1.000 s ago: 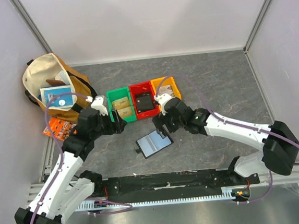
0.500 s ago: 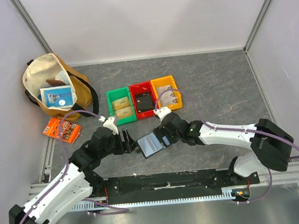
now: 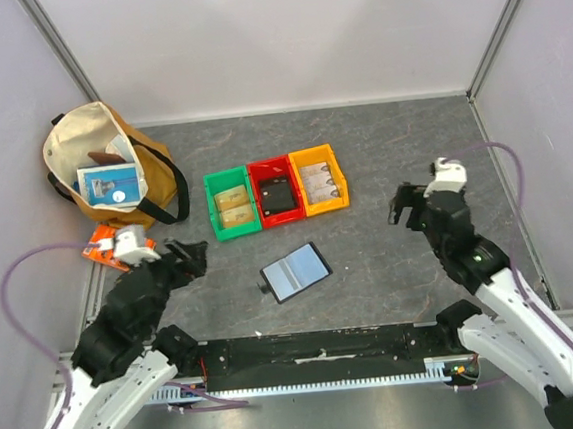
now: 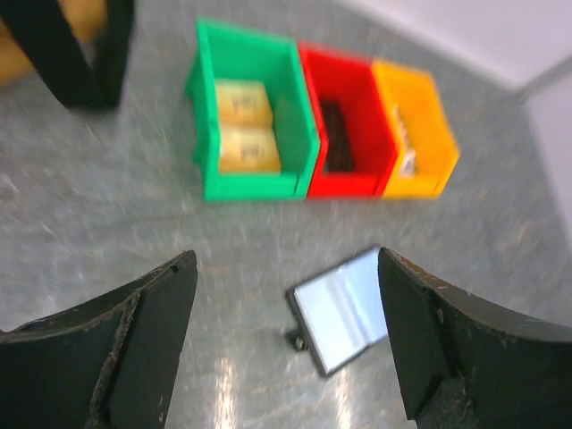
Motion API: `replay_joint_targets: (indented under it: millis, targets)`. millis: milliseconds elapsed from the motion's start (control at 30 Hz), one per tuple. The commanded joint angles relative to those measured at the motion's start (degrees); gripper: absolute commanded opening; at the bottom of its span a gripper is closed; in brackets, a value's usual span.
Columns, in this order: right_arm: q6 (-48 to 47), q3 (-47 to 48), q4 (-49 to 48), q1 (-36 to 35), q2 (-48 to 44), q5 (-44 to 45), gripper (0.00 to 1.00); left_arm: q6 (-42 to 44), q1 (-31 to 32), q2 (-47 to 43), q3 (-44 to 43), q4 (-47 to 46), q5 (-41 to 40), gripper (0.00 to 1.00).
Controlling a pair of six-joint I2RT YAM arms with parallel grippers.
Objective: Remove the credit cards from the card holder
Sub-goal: Reset both arms
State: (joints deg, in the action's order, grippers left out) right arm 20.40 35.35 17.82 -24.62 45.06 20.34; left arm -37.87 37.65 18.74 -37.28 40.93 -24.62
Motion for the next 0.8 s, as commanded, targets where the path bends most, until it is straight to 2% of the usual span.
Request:
replay_joint_targets:
  millis: [0,100,267,500,767]
  targets:
    - [-1.24,4.19,5.99,0.45,-10.5,10.14,0.98,4.28,0.14,-8.7,-6.31,3.63,-16.4,0.88]
    - [-4.05,6.74,7.57,0.54,-16.39,15.86,0.98,6.22,0.14,-14.24,-6.06,2.76,-19.84,0.89]
    - [-10.19,7.63,6.18,0.45,-25.79,19.73,0.98,8.07,0.14,-23.48,-2.46,-0.93,-20.64,0.89]
    - [-12.32,0.6,-0.24,0.45,-34.24,21.06,0.98,9.48,-0.03,-22.61,-1.4,-1.02,-20.38,0.89]
    - [-11.35,-0.46,-1.21,0.54,-34.07,20.36,0.98,9.65,-0.82,-22.87,-0.87,-1.47,-20.9,0.89]
